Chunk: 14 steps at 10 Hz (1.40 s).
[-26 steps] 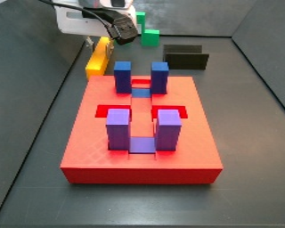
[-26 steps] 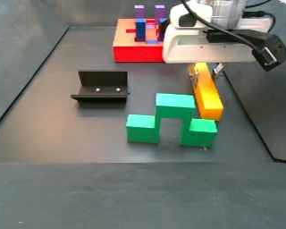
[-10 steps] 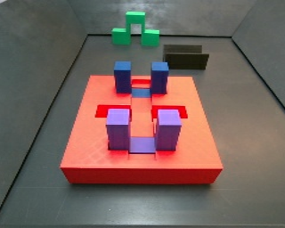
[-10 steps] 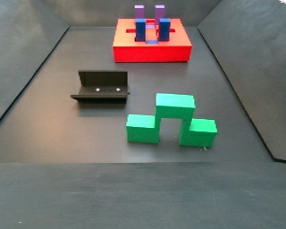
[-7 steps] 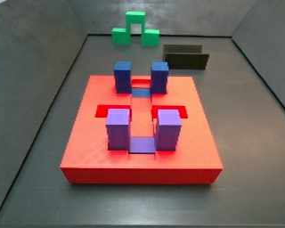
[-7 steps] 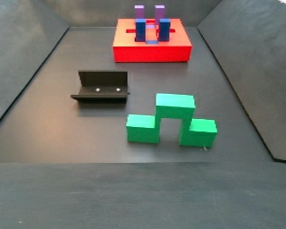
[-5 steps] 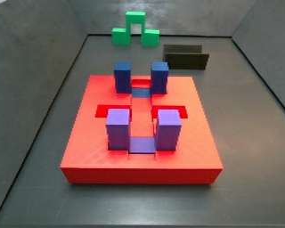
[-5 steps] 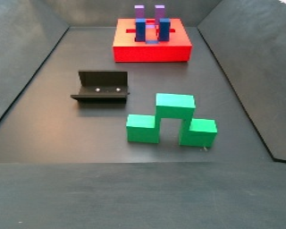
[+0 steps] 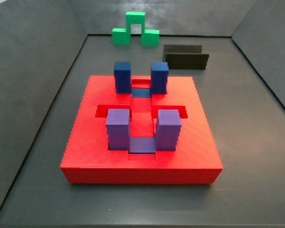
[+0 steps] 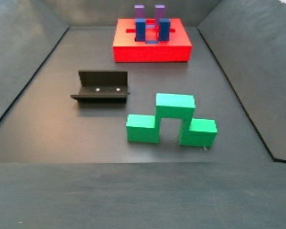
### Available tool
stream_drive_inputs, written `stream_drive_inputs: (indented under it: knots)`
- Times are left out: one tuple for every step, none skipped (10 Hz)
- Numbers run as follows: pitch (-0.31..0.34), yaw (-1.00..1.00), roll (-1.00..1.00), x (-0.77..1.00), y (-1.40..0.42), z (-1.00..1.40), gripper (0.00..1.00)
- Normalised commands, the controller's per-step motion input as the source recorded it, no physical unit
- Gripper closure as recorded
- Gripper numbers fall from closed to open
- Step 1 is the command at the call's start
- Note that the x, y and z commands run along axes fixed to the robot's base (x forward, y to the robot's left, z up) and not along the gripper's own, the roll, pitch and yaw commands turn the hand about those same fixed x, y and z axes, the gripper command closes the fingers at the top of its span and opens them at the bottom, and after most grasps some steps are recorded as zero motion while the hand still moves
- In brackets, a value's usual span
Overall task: Pick up the yellow object. Move up. Move to above the board. Insert the yellow object.
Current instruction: Move to above the board, then insert the yellow object.
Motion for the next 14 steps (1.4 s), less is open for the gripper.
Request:
stream_drive_inputs:
  knots:
    - [0.133, 0.01, 0.04, 0.17, -0.19, 0.05, 1.0]
    - [0.0, 0.0, 0.0, -0.14, 0.0, -0.1, 1.0]
    - [0.0, 0.0, 0.0, -0.06, 0.0, 0.0, 1.0]
    - [0.0, 0.0, 0.02, 0.0, -0.01, 0.0, 1.0]
    - [0.0, 0.0, 0.0, 0.01, -0.39, -0.51, 1.0]
    - [0.0, 0.0, 0.01, 0.22, -0.46, -0.55, 1.0]
    - [0.0, 0.0, 0.03, 0.35, -0.37, -0.76, 1.0]
    - [0.0, 0.0, 0.01, 0.34, -0.27, -0.97, 1.0]
    - [0.0, 0.0, 0.0, 0.26, -0.06, -1.0, 1.0]
    - [0.0, 0.02, 0.0, 0.19, 0.0, -1.0, 1.0]
    - [0.0, 0.03, 0.02, 0.03, 0.0, -1.0, 1.0]
    - [0.0, 0.07, 0.04, -0.05, 0.0, -1.0, 1.0]
    - [0.0, 0.21, 0.0, -0.2, -0.01, -1.0, 1.0]
    - [0.0, 0.32, 0.04, 0.0, -0.07, -0.75, 1.0]
